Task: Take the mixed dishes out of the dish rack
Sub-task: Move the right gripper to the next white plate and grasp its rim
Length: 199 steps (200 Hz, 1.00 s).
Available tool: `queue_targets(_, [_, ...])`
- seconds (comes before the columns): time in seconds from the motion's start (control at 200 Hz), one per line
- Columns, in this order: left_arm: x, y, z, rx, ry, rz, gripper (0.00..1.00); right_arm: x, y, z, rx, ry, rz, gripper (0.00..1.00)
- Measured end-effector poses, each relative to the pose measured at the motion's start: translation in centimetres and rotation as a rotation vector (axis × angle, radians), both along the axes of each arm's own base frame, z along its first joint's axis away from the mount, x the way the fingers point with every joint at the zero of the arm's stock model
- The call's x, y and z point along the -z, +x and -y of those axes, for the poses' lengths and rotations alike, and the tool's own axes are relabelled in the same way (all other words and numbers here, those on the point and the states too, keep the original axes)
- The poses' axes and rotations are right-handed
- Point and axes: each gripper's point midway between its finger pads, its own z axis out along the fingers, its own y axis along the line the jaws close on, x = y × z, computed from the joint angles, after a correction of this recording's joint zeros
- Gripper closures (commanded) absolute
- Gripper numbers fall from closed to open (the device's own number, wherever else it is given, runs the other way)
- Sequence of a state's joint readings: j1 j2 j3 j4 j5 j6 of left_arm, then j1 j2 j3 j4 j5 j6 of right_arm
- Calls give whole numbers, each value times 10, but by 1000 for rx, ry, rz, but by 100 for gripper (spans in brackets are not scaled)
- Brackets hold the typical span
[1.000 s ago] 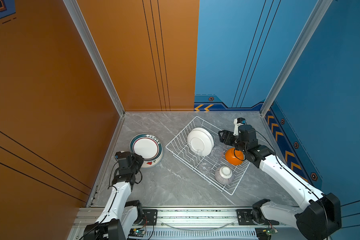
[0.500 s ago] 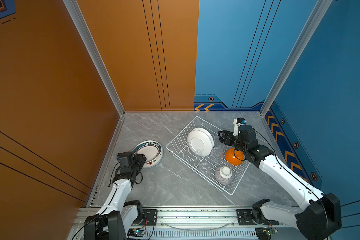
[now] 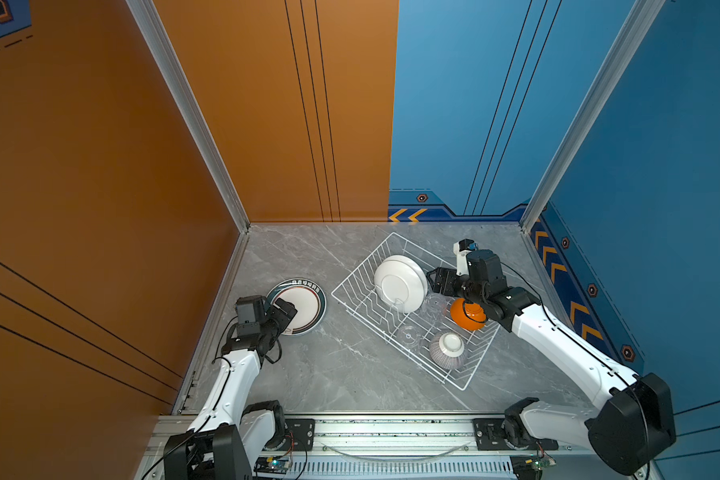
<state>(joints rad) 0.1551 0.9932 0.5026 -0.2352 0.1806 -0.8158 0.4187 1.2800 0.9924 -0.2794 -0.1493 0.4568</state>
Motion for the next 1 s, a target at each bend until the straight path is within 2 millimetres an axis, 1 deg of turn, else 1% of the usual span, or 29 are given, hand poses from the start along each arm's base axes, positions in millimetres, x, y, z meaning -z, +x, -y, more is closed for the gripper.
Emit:
queue_targets(0.115, [-3,-1,10,63,38,-16,2,10,1,-16,-100,-4,-51,21])
queue_targets(0.28, [-5,-7,22,124,96,-18,2,22,6,-37,-201,7,-111,27])
queue_targets(0.405, [-20,-8,28,147,137,30,2,29,8,-46,-248,-5,-132,30])
queue_targets(0.495, [-33,-6,38,176,160,77,2,31,11,-50,-269,-17,-135,34])
queue_targets(0.551, [-41,-3,46,198,171,103,2,32,12,-51,-278,-21,-136,35])
queue_targets(0.651, [-54,3,61,239,186,145,2,34,15,-55,-301,-30,-140,43])
queue_targets(0.791, [-67,14,79,281,198,194,2,45,20,-60,-334,-50,-170,50])
queue_targets(0.941, [-76,27,90,300,219,240,2,58,15,-68,-369,-71,-206,52])
queue_targets(0.996, [-80,32,92,301,226,253,2,62,12,-71,-384,-79,-218,55])
